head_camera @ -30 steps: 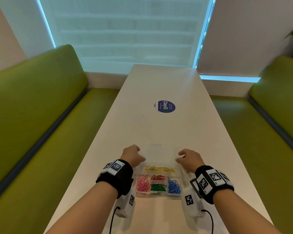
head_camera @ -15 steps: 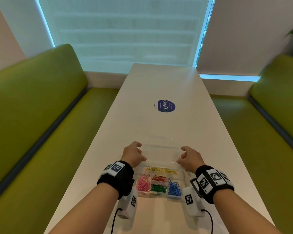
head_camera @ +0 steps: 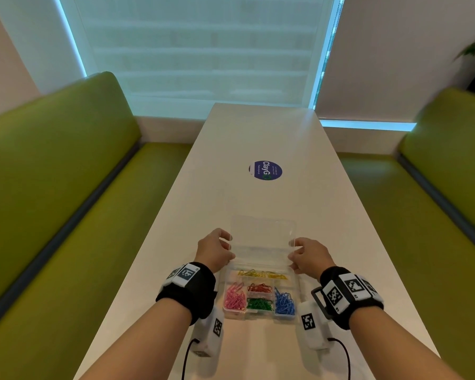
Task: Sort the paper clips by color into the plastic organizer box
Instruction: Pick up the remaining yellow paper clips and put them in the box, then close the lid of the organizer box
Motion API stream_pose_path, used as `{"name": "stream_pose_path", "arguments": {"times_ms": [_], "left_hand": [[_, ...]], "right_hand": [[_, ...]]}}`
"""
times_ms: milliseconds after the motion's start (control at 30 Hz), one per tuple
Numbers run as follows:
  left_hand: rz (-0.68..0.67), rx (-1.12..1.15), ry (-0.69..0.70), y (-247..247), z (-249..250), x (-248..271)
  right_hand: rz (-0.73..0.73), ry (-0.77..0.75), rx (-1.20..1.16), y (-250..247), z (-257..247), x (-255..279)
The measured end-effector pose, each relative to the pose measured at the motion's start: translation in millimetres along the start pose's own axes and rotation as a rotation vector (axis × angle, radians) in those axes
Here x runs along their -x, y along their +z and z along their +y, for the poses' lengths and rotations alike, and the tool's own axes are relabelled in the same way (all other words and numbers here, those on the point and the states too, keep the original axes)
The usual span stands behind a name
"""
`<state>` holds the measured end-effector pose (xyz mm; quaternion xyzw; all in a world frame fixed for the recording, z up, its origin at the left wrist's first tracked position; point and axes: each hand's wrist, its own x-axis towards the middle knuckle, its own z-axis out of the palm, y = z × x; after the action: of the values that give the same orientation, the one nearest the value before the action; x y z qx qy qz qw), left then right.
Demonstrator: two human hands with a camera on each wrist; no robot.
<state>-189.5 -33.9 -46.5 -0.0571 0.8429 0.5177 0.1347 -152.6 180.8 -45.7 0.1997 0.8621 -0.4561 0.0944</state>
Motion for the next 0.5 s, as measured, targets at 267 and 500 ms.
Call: {"name": "stream_pose_path", "arguments": {"times_ms": [267,500], "left_hand": [[0.046,0.026,0.036,-0.4,-4.9,8.6],[0.072,-0.063,0.113,0.5,-5.9,18.7]], "right_hand": [[-0.074,0.025,-0.139,-5.2,-4.3,20.1],[-0.073,0.035,-0.321,-11.2,-14.6,44.0]]}}
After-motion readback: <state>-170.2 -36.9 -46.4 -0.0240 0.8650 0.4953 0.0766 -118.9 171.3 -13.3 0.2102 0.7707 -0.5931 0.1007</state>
